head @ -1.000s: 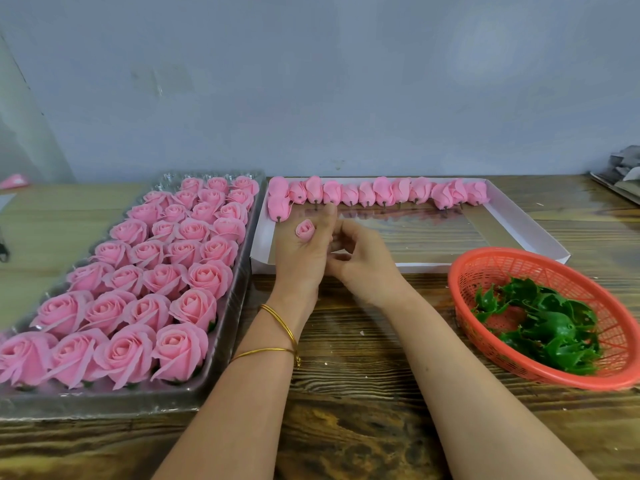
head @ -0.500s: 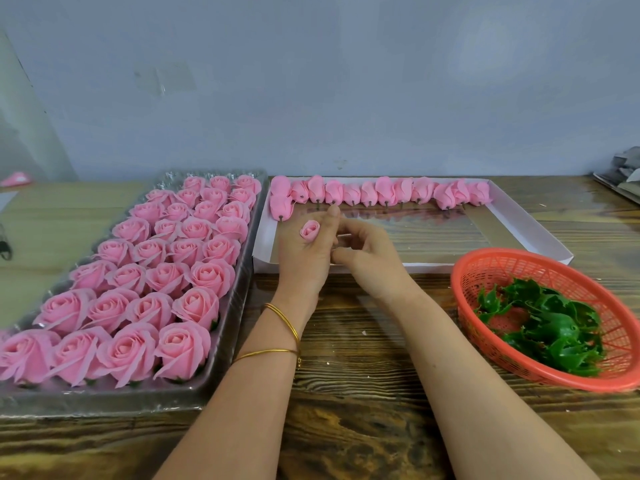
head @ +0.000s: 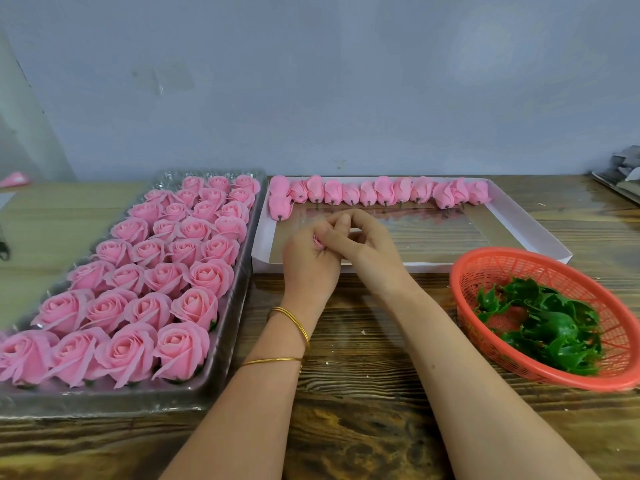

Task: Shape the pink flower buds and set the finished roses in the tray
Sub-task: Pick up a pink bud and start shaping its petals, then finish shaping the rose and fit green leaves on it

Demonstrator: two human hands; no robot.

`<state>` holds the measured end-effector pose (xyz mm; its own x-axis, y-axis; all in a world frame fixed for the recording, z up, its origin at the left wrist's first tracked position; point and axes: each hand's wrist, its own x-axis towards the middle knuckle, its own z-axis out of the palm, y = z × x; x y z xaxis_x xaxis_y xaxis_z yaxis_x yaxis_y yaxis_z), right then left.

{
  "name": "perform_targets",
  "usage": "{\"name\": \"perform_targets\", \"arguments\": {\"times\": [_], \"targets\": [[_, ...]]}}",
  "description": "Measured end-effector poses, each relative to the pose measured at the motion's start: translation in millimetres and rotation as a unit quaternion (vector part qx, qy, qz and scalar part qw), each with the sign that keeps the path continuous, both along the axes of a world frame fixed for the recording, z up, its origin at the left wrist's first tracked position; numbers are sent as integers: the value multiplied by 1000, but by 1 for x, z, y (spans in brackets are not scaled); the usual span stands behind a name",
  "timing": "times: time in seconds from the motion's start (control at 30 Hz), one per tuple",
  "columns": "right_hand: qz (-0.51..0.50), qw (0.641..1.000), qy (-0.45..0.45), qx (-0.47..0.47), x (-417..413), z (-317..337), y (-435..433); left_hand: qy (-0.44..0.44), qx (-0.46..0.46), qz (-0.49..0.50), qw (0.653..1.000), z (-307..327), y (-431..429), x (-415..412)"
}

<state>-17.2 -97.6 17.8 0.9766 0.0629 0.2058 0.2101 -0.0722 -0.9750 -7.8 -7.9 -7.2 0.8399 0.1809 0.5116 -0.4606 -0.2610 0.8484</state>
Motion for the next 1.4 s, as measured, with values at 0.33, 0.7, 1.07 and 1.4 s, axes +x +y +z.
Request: {"name": "perform_targets", "arguments": {"times": [0.33,0.7,1.07,1.4], "targets": [[17,1000,-13,-11,0,2,-1,-10,11,-3,1000,1,0,-2],[14,1000,-16,-17,2,0,-1,1,31,2,1000,0,0,1],[-6,998,-6,-56,-3,10,-5,36,7,13,999,-1,1,3],[-203,970,-27,-129,-2,50,-64,41,-6,28,999,4,1,-1]]}}
